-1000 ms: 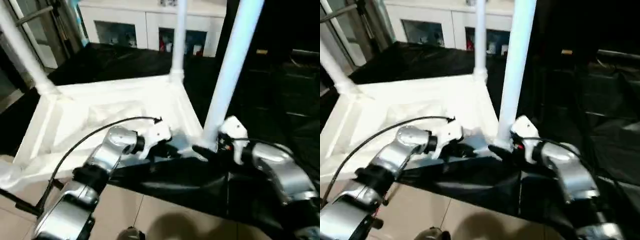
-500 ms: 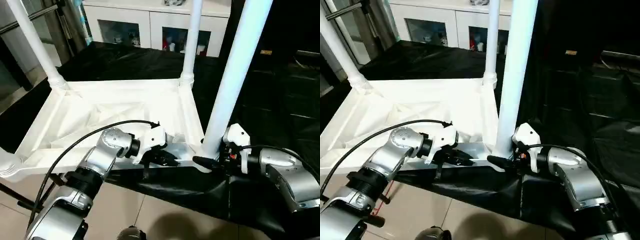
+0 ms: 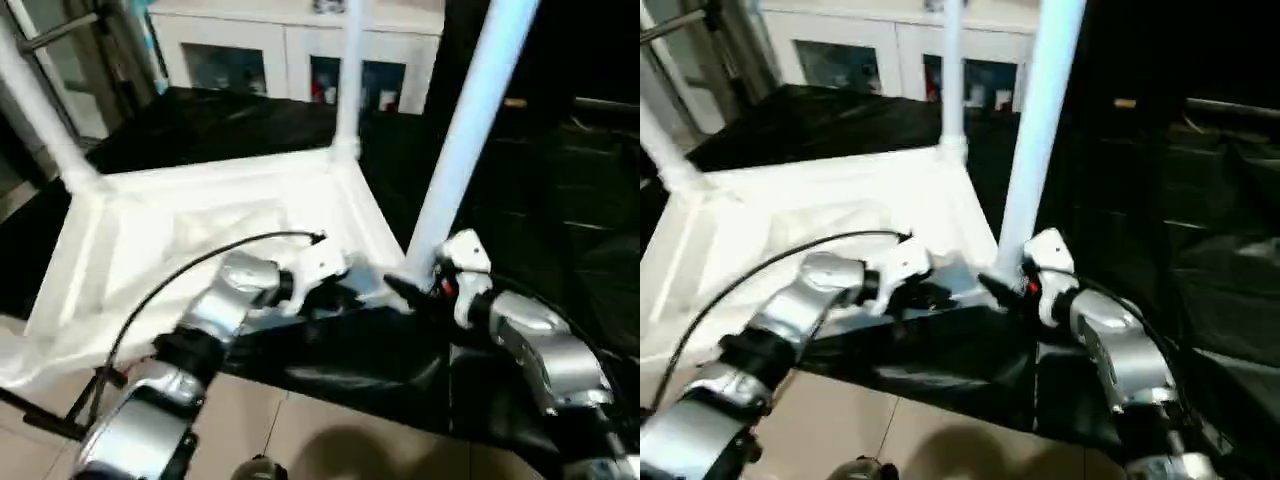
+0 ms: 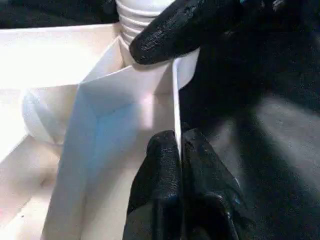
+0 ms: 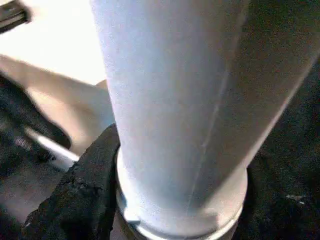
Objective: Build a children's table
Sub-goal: Rotate leg to tighten
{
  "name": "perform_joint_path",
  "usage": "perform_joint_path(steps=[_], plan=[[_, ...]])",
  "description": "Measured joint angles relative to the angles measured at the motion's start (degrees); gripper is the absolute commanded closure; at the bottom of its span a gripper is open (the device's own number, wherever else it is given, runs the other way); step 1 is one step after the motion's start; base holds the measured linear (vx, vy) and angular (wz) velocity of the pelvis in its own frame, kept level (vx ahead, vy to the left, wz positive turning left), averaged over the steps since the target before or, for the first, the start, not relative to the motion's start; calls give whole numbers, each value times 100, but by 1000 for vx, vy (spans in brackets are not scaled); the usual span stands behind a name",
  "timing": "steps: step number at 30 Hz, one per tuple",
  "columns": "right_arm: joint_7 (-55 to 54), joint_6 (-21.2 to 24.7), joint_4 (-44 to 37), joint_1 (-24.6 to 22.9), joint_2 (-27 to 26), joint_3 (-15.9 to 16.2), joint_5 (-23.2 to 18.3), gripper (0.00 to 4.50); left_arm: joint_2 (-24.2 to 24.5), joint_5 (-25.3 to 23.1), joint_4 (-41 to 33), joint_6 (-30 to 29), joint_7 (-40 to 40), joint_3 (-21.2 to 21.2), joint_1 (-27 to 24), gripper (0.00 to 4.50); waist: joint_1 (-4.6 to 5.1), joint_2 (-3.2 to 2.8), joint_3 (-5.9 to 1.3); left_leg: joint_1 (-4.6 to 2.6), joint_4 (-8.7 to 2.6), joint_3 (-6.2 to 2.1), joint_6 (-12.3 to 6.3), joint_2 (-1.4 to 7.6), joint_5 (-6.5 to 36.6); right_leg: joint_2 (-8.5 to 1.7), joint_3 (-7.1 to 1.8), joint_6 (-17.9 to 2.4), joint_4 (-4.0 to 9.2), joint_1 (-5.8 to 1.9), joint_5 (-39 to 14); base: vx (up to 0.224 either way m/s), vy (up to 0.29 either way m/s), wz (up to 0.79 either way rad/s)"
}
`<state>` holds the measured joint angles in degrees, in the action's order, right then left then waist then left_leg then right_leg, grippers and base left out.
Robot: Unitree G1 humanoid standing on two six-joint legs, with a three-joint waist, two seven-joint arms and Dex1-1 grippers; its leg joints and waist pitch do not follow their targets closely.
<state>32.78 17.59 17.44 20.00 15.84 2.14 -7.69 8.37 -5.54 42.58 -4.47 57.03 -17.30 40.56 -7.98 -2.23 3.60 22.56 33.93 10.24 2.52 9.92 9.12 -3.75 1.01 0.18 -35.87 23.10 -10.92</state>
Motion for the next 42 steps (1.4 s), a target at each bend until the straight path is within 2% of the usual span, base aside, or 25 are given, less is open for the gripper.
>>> perform_joint_path(steps=[4,5,6,9,14,18,24,31,35,36,42], plan=[[-1458,-44,925,727,-684,-396,210,178,-539,-98,686,-224,-989,135,467,450,64,0,0,5,1,2,0,-4,0,-3,-2,-3,6,2,4,0,0,0],[-1642,-68,1113,876,-729,-464,236,143,-660,-98,820,-251,-1169,168,551,450,75,-2,-1,7,-2,2,0,-4,0,-3,-2,-3,15,2,4,0,0,0],[-1669,-85,1168,903,-729,-491,235,143,-702,-98,828,-257,-1231,173,555,450,76,-2,-1,8,-5,2,0,-4,0,-2,-1,2,19,1,1,0,0,0],[-1621,-146,1179,905,-732,-505,210,99,-706,-97,832,-260,-1237,179,571,450,59,-8,-5,9,-6,2,-3,-2,-1,-1,2,16,20,1,-9,0,0,0],[-1452,-251,1203,897,-709,-468,229,89,-654,-98,833,-173,-1132,170,557,450,61,-8,-4,11,-5,2,-8,-1,-3,-2,2,14,19,1,-8,0,0,0],[-984,-319,1174,832,-512,-374,260,89,-567,-98,832,-22,-900,143,516,450,61,-8,-4,9,-7,2,-7,0,-3,-2,4,14,14,1,-8,0,0,0],[741,-350,304,178,458,166,99,89,-94,-50,413,433,202,-8,184,450,-52,-21,-10,8,-10,1,-7,4,-3,-2,8,15,15,0,-9,0,0,0],[1956,-304,-404,-211,1178,360,-141,89,193,144,78,541,1032,-78,-33,450,-83,-22,-10,10,-8,6,-8,-2,-2,-14,11,13,15,-2,-7,0,0,0],[2417,-197,-682,-322,1365,429,-336,89,349,225,-180,544,1475,-81,-173,450,-126,-26,-10,12,-7,6,-7,2,-3,-15,18,13,9,1,-7,0,0,0],[2469,-186,-728,-349,1376,429,-359,115,384,245,-220,543,1551,-89,-198,450,-131,-27,-10,13,-7,6,-7,2,-3,-16,18,12,9,1,-7,0,0,0],[2624,-91,-856,-437,1364,452,-490,149,501,323,-391,526,1762,-94,-307,450,-148,-29,-9,13,-7,7,-7,1,-2,-19,20,12,8,1,-7,0,0,0]])
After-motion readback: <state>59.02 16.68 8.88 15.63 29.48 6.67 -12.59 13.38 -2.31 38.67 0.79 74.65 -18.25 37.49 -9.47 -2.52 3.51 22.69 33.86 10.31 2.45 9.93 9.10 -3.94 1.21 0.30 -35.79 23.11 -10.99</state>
